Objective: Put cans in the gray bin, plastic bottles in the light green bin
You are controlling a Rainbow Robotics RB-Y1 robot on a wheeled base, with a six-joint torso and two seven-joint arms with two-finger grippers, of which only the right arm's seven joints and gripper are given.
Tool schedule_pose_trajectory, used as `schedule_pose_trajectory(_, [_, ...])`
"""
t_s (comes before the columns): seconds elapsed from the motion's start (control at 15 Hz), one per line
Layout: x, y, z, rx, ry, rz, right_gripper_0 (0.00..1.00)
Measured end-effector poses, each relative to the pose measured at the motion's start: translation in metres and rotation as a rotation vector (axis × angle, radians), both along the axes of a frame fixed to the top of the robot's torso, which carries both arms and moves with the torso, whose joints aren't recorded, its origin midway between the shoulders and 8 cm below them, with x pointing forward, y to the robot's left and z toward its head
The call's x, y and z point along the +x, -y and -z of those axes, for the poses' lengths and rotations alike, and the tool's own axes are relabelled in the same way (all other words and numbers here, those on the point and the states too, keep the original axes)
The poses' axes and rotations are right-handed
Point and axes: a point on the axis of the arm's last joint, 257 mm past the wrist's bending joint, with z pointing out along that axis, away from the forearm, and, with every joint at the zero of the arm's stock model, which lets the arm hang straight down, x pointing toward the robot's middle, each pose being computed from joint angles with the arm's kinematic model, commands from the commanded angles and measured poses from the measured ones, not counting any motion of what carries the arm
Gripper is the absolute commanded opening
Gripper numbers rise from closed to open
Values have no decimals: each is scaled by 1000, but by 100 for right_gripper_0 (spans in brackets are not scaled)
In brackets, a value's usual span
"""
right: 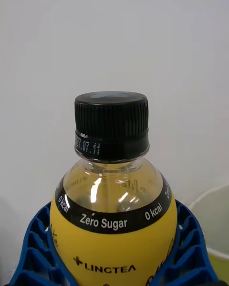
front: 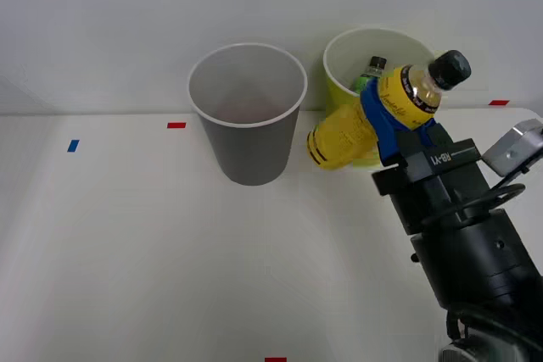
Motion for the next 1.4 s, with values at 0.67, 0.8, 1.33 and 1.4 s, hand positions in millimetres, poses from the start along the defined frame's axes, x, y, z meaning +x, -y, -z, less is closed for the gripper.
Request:
schedule_pose_trajectory(0.67, [66, 31, -80, 19, -21, 39, 0])
schedule_pose_trajectory(0.8, [83, 43, -84, 9, -72, 68, 0])
schedule_pose_trajectory(1.33, [161, 65, -80, 47, -71, 130, 0])
schedule_pose_trajectory(1.4, [167, 66, -78, 35, -77, 137, 0])
